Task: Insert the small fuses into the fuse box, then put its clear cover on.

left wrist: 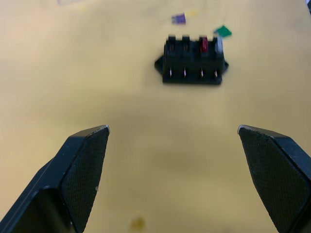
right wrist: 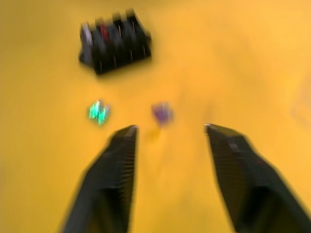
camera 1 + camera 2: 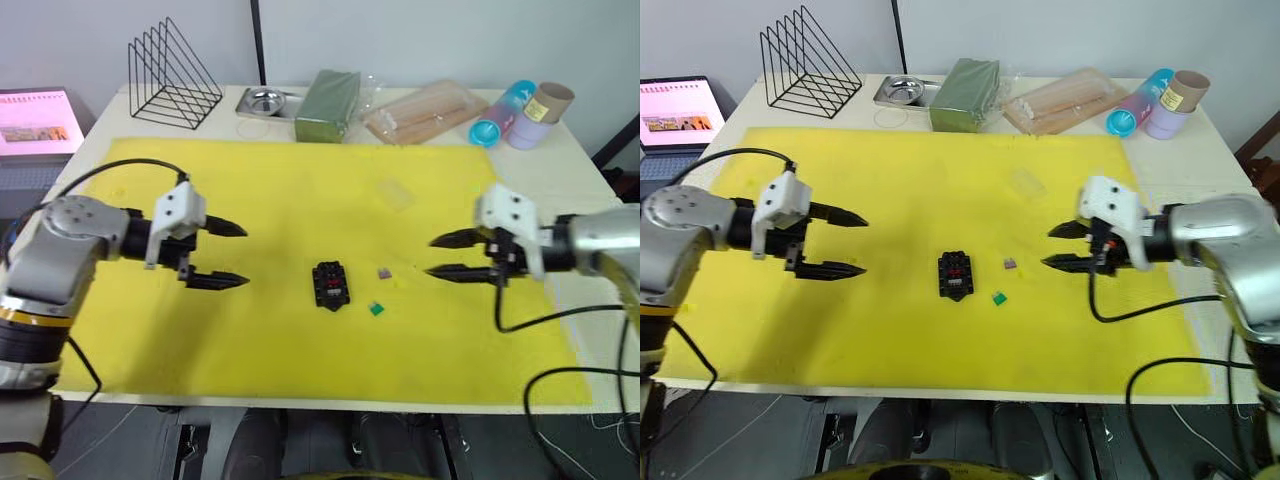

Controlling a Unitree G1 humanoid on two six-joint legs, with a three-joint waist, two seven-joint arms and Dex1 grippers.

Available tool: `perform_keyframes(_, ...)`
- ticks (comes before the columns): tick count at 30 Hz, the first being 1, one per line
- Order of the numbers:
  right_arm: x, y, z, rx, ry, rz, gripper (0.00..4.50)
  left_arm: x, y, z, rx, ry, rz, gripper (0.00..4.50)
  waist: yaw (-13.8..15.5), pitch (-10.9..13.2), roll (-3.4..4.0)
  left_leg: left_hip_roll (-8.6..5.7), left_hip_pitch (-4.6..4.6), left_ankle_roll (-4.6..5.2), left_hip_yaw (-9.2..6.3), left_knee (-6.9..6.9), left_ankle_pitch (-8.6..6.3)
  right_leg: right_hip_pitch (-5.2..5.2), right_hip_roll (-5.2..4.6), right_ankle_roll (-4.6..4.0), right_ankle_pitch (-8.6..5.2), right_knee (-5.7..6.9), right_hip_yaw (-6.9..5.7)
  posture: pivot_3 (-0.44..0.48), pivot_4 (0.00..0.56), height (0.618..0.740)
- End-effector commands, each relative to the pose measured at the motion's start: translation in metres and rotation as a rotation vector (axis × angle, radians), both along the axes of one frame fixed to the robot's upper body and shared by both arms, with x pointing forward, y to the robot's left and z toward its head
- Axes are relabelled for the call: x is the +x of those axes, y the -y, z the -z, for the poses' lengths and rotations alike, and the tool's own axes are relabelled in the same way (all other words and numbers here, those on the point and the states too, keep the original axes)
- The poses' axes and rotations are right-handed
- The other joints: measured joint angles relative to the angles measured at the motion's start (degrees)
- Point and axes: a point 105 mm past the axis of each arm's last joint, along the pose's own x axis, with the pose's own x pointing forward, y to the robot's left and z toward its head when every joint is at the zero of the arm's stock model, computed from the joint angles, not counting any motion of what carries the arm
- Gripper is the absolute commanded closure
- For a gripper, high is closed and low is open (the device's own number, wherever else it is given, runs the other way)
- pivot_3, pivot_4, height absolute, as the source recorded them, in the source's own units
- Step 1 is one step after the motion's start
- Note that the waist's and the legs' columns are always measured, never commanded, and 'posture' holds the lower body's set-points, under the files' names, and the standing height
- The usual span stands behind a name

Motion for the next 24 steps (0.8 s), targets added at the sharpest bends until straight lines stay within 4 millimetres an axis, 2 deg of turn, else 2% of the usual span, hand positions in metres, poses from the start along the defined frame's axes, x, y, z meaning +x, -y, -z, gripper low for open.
perform_keyframes(1,-0.009,0.021,-0.009,-0.037,0.041,0.044,0.60,-0.004,-0.021,-0.003,0.046,0.008,-0.025,0.00,0.02,0.00,0.00,0.00,0.00,0.00,0.05,-0.01,0.00,0.00,0.00,0.00,0.00,0.00,0.00,0.000,0.150,0.740)
perform_keyframes(3,-0.013,0.030,-0.005,-0.045,0.030,0.070,0.02,-0.006,-0.028,-0.001,0.058,0.002,-0.040,0.00,0.06,0.00,0.00,0.01,0.01,0.00,0.12,0.00,0.00,0.00,0.01,-0.01,0.00,0.00,0.03,0.000,0.150,0.740)
perform_keyframes(6,-0.017,0.046,0.002,-0.056,0.011,0.120,0.02,-0.004,-0.040,0.002,0.071,-0.009,-0.073,0.00,0.17,0.00,0.00,0.01,0.02,0.00,0.14,0.00,0.00,0.01,0.00,0.00,-0.01,-0.01,0.05,0.000,0.150,0.740)
perform_keyframes(9,-0.021,0.050,0.004,-0.045,0.004,0.140,0.02,-0.002,-0.043,0.004,0.081,-0.006,-0.083,0.00,0.20,0.00,0.00,0.01,0.01,0.00,0.15,0.02,0.00,0.02,0.00,0.00,-0.01,-0.02,0.05,0.000,0.150,0.740)
perform_keyframes(15,-0.019,0.037,0.004,0.025,-0.049,0.157,0.02,0.003,-0.019,0.002,0.027,0.022,-0.017,0.00,0.11,0.00,0.00,0.01,0.01,0.00,0.14,0.03,0.00,0.03,0.01,0.01,0.00,-0.01,0.06,0.000,0.150,0.740)
perform_keyframes(19,-0.017,0.014,0.003,0.137,-0.160,0.154,0.02,-0.002,0.008,-0.001,-0.032,0.006,0.066,0.00,0.08,0.00,-0.01,0.02,0.00,0.00,0.13,0.04,0.00,0.03,0.02,0.01,0.00,-0.01,0.07,0.000,0.150,0.740)
perform_keyframes(24,-0.014,-0.019,0.012,0.286,-0.359,0.144,0.02,-0.013,0.042,0.001,-0.080,-0.001,0.177,0.00,0.05,-0.01,-0.02,0.02,-0.02,0.00,0.09,0.06,0.00,0.03,0.02,0.01,0.00,-0.01,0.06,0.000,0.150,0.740)
